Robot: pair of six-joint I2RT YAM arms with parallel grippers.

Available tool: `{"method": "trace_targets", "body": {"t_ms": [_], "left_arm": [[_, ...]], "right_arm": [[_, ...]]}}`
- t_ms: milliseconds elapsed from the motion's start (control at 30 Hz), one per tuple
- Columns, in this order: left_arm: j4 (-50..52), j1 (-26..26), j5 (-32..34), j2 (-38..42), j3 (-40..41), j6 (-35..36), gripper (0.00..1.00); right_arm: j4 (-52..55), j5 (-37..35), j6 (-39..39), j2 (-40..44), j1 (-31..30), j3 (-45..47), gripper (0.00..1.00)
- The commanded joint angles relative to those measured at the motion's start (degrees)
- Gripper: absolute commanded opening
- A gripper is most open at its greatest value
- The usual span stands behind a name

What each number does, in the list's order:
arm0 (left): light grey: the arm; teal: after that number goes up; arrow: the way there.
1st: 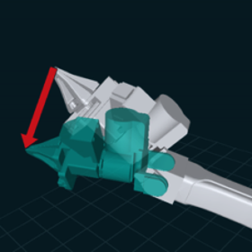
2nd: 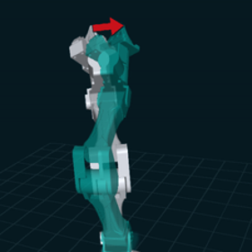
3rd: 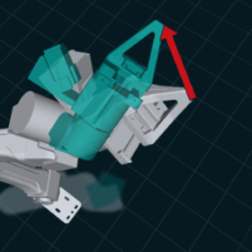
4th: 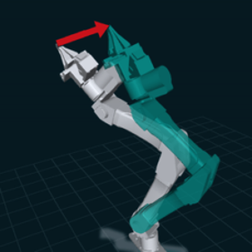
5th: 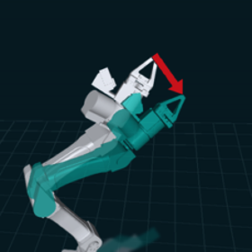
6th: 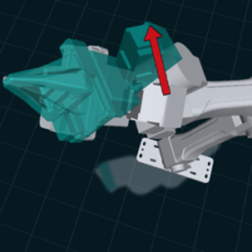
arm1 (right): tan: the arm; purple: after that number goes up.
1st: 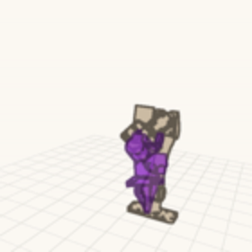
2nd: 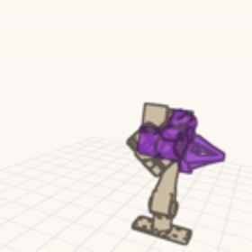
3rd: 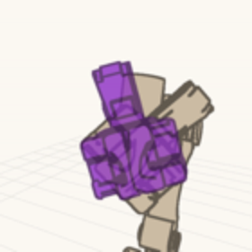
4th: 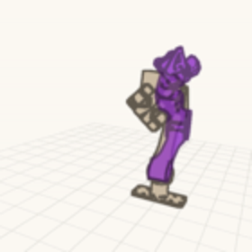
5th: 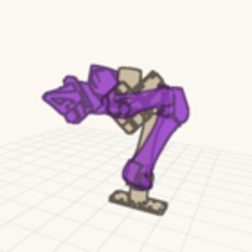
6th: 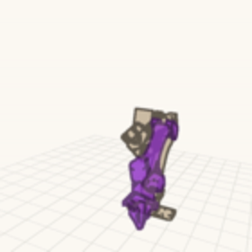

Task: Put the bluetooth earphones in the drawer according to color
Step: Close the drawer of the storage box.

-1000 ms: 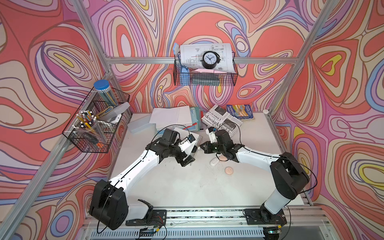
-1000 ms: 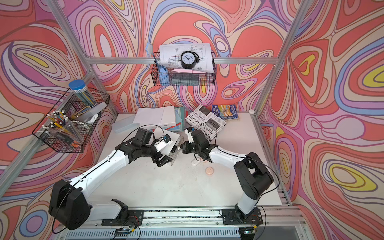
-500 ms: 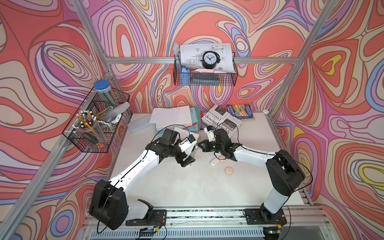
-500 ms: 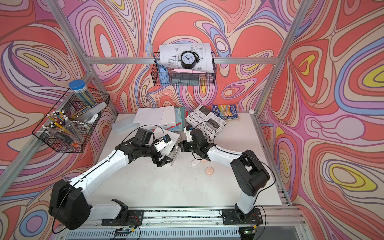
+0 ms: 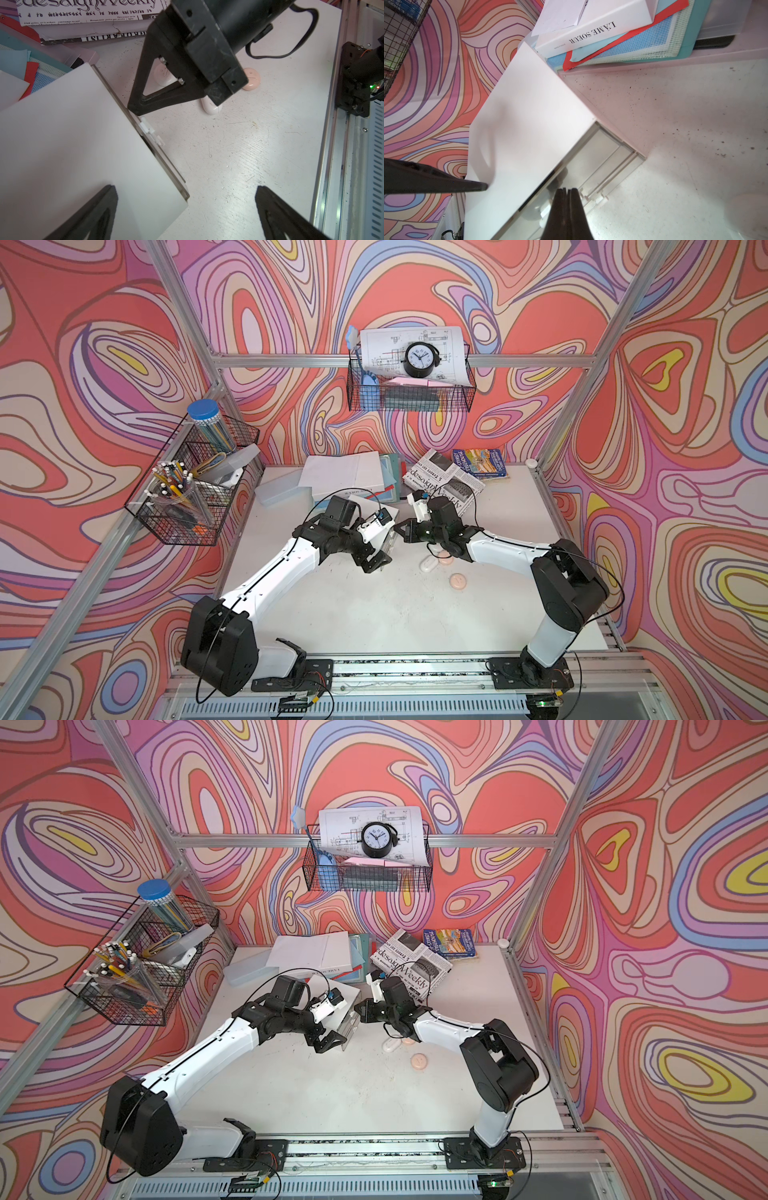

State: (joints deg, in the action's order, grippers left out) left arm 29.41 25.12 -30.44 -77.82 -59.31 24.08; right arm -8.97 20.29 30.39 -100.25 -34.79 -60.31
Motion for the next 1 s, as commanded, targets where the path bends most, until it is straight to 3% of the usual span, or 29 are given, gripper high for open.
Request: {"method": "trace_targets", "body": {"t_ms": [0,433,733,967], "left_arm": [[4.17,-0.12,0.38,-1.23,-0.72,0.43,0.98],[2.89,-0.11,2.53,0.39,-0.72,-0.08,0.98],[-9.74,-0.23,9.35,8.49,4.53,-2.89,0.98],[-7.49,-0.24,9.18,6.87,3.30,-2.98,0.98]], "right_arm": [[-2.09,1.48,0.50,-2.35,-0.05,-2.09,0.00],[-0.36,1.67,1.08,-1.61,-0.10,-1.40,0.00],[-2.04,1.77,6.02,3.38,0.07,3.27,0.00],[-4.55,4.84,9.76,2.29,0.51,5.07,0.00]]}}
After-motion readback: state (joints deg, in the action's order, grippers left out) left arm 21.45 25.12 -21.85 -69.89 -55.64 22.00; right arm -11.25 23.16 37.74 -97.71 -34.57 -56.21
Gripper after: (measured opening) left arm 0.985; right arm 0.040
